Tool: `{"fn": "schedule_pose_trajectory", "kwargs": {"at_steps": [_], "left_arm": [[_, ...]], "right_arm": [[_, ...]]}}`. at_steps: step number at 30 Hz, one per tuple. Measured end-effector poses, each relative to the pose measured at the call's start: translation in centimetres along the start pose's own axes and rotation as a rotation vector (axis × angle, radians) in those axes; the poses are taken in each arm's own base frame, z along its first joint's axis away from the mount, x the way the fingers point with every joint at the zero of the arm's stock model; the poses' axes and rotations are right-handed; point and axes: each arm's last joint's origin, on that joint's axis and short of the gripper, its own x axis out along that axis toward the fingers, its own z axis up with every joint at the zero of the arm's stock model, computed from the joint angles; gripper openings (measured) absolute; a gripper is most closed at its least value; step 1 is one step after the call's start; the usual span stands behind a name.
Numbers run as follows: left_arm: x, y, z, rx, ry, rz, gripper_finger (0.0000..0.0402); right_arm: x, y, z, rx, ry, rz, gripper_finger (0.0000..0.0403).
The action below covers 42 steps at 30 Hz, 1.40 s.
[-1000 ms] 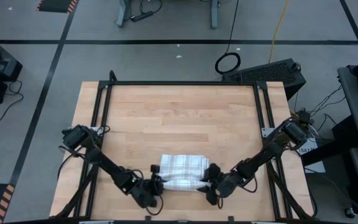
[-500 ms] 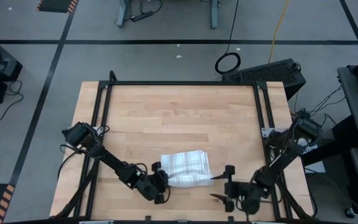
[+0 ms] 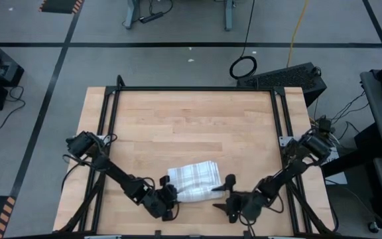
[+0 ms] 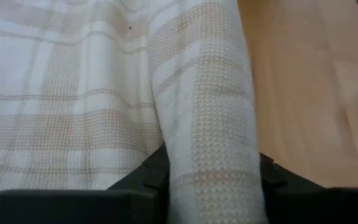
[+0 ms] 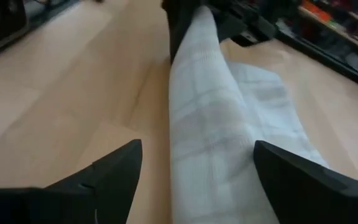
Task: Roll towel
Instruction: Roll the white towel
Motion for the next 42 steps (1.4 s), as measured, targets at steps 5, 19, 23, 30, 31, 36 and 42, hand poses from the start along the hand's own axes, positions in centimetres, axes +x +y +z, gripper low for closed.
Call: {"fn": "schedule_pose_trajectory", "kwargs": {"at_steps": [5,19,23,30,31,36,42], "left_arm": [[-0.2,-0.2,-0.3,0.015,-0.002,0.009,0.0124],[-0.3,-0.4,-0.6,0.024,-0.032,0.049,0.0143],[-0.6,-0.5,-0.5,0.030,-0.037,0.045,0.0198],[-3.9,-0.7,0.8,0.073,-0.071,0.071,0.0299],[-4.7,-0.7,1.0,0.085,-0.070,0.086,0.0309],[-8.3,0.0,0.9,0.119,-0.074,0.208,0.0328],[-9.4,-2.6,1.1,0.240,-0.327,0.215,0.0329]], "right_arm": [[1.6,-1.9,-0.6,0.019,0.020,0.097,0.0300],[1.4,-3.5,-2.9,0.165,0.006,0.124,0.0300],[1.8,-4.0,-3.0,0.203,0.018,0.127,0.0300],[2.3,-4.7,-3.3,0.281,0.053,0.152,0.0300],[2.3,-4.7,-3.4,0.281,0.057,0.155,0.0300],[2.4,-4.7,-3.4,0.302,0.069,0.165,0.0300],[2.4,-4.8,-3.5,0.317,0.072,0.161,0.0300]]}}
